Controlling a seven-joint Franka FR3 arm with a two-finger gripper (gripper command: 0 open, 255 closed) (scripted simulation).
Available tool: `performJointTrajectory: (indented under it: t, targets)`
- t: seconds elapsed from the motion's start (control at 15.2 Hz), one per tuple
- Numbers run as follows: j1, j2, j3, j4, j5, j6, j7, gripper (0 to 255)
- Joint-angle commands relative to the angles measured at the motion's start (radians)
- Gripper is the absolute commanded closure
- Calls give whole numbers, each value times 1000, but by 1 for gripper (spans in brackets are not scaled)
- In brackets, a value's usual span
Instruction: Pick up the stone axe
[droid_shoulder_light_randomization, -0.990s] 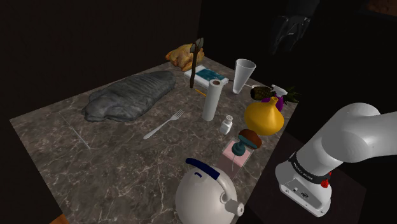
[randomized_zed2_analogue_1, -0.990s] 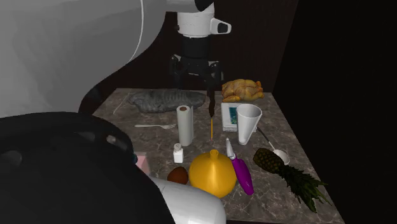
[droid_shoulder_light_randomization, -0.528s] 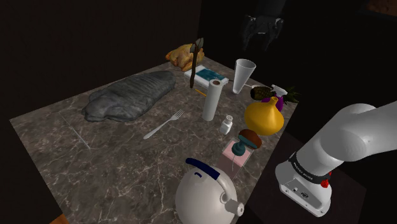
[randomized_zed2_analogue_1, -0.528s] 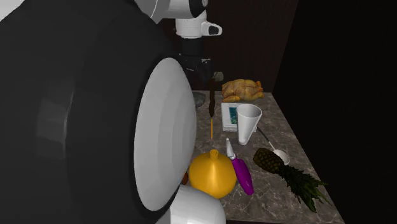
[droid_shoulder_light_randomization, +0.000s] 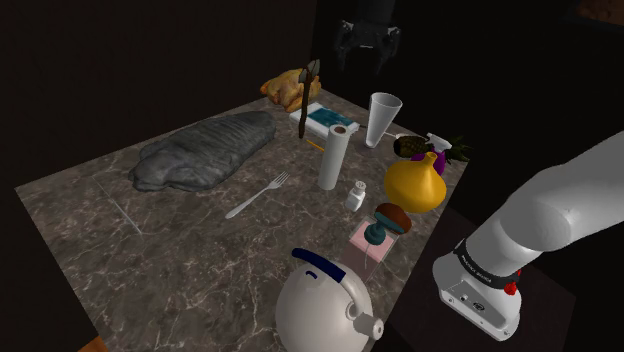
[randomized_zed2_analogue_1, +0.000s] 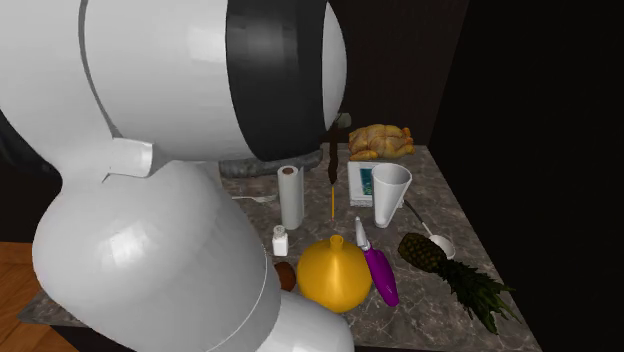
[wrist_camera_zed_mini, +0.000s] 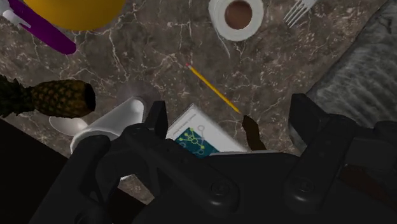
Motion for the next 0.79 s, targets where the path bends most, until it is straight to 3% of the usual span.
performJointTrajectory:
  t: [0.0,0.73]
  targets:
    - [-10,81,16,72,-20,10,77,0]
    - [-6,532,11,557,-161,-34,428,0]
